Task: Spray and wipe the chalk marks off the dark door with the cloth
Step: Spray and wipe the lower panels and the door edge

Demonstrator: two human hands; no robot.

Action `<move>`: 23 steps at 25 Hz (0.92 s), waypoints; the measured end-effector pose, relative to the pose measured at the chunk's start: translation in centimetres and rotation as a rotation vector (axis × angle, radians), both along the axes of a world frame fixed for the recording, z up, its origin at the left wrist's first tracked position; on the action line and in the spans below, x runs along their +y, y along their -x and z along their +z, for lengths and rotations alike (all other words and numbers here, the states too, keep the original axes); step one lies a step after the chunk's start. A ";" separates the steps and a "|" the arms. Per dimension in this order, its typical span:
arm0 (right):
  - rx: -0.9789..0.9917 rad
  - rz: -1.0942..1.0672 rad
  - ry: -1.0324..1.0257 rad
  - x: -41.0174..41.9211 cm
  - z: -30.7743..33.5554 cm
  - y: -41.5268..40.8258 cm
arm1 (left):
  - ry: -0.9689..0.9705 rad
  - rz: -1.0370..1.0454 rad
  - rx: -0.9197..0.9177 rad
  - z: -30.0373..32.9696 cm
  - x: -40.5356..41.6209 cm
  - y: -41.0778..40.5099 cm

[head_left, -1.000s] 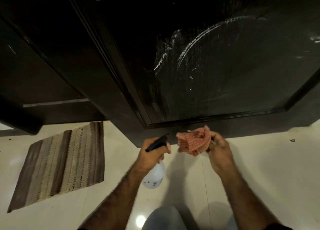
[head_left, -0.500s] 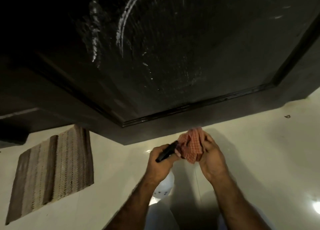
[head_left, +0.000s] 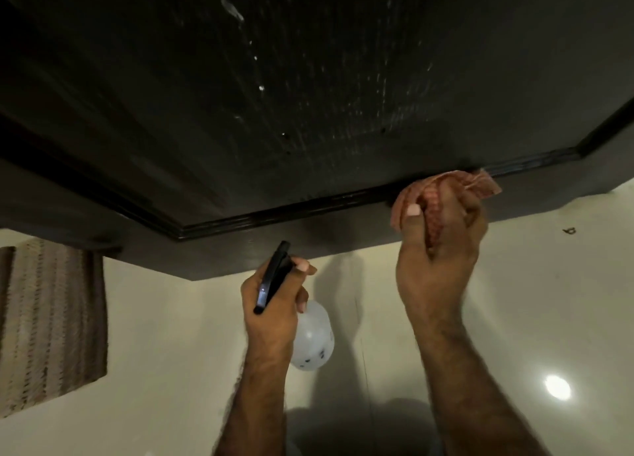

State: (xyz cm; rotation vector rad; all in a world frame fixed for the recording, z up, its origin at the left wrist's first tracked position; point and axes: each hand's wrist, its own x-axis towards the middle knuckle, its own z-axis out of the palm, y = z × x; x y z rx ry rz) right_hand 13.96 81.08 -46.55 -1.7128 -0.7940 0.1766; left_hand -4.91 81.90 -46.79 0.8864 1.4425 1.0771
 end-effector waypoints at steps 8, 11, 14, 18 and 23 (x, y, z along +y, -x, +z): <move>-0.536 0.409 0.286 0.5 -2.0 7.0 | -0.067 0.135 0.026 0.4 2.7 2.6; -0.522 0.225 0.171 0.1 -3.6 3.9 | -0.035 0.109 -0.039 1.0 2.5 2.1; -0.124 -0.039 0.085 0.2 -3.6 -1.6 | -0.043 0.067 -0.055 0.8 2.5 2.3; -0.051 0.110 0.115 1.1 -1.7 1.5 | 0.026 0.137 -0.051 0.7 2.2 2.9; -0.227 0.433 0.200 1.0 -1.5 8.2 | -0.082 0.180 -0.095 1.3 2.9 4.2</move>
